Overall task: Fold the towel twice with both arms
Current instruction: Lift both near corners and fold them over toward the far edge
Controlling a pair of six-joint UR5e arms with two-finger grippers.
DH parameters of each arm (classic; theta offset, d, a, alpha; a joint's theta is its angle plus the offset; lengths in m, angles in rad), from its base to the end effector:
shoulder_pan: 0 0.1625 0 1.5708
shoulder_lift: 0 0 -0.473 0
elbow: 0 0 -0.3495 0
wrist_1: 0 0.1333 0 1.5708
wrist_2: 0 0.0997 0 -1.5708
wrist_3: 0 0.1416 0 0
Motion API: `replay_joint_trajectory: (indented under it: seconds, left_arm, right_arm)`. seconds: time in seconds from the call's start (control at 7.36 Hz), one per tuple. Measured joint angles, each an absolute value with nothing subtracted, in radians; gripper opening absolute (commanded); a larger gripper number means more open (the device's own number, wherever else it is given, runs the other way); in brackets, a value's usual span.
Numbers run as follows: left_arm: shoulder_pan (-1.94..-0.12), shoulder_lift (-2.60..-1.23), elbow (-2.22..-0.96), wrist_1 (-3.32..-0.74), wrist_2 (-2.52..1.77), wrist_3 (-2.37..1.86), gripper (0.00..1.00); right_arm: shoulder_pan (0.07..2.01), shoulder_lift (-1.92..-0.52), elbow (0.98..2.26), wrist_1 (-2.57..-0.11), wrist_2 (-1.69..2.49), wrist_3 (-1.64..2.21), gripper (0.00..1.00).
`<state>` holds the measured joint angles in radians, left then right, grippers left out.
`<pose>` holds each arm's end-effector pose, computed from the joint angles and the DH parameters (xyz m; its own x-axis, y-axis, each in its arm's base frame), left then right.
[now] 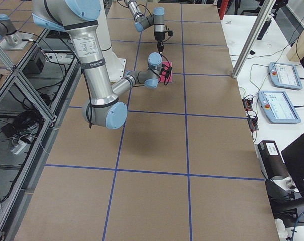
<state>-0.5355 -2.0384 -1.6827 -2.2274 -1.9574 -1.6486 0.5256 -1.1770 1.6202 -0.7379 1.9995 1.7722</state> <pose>0.5288 -0.4067 0.3422 0.2687 -0.2431 -0.9320 0.1878 0.9623 -0.1969 -0.5244 -0.3902 0.3914 0.2237 0.3401 0.9134 -0.1602 0.9372 -0.3097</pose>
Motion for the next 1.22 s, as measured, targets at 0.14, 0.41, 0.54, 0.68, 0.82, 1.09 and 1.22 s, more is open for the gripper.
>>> replay_joint_trajectory:
  seconds: [0.14, 0.41, 0.54, 0.68, 0.82, 1.09, 1.22]
  left_arm:
    - [-0.544, -2.041, -1.668, -2.227, -1.957, -1.649, 0.0]
    - [-0.557, -2.042, -1.637, -2.228, -1.957, -1.649, 0.0]
    - [-0.56, -2.042, -1.625, -2.229, -1.957, -1.649, 0.0]
    - [-0.562, -2.042, -1.619, -2.229, -1.957, -1.649, 0.0]
    - [-0.562, -2.043, -1.613, -2.229, -1.957, -1.649, 0.0]
    - [-0.562, -2.045, -1.603, -2.229, -1.957, -1.649, 0.0]
    - [-0.562, -2.045, -1.601, -2.229, -1.957, -1.649, 0.0]
  right_arm:
    - [0.526, -1.164, 1.603, -0.738, 1.982, 1.772, 0.0]
    - [0.527, -1.151, 1.587, -0.738, 1.952, 1.772, 0.0]
    - [0.528, -1.15, 1.584, -0.738, 1.942, 1.772, 0.0]
    - [0.532, -1.149, 1.583, -0.738, 1.937, 1.772, 0.0]
    - [0.537, -1.148, 1.58, -0.738, 1.935, 1.772, 0.0]
    - [0.547, -1.142, 1.564, -0.738, 1.933, 1.772, 0.0]
    - [0.549, -1.138, 1.558, -0.738, 1.933, 1.772, 0.0]
